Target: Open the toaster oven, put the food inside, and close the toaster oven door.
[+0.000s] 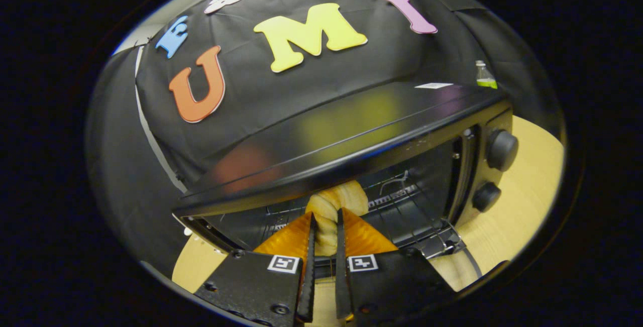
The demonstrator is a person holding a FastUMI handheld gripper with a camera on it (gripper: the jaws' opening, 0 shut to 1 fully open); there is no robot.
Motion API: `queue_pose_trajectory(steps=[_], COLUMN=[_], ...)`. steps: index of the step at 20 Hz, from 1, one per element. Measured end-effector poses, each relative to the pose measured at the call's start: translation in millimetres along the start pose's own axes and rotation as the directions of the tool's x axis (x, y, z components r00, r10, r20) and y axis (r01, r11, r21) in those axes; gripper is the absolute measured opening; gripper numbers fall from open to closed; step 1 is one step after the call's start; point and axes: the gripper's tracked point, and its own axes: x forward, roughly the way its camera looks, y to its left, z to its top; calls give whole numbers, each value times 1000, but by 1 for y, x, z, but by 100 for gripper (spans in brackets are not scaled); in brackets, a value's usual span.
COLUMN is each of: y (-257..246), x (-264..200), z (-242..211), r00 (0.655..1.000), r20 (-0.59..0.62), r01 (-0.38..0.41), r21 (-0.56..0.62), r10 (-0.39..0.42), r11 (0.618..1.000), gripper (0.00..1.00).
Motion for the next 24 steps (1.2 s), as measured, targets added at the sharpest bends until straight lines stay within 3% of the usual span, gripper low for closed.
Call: queue_pose_trajectory(steps=[5, 8, 12, 15, 21, 24], y=[9, 15, 17, 24, 46, 44], x=[15, 15, -4, -36, -124, -167], z=[-1, -7, -14, -15, -23, -24], r00=[1000, 1000, 1000, 999, 995, 995], r20=[11, -3, -28, -21, -47, -38], r01=[-11, -21, -8, -30, -100, -94], r21=[-21, -24, -73, -99, -186, -240], r10=[11, 21, 6, 28, 93, 88], r11=[1000, 999, 997, 995, 977, 966], gripper=[29, 46, 92, 97, 98, 99])
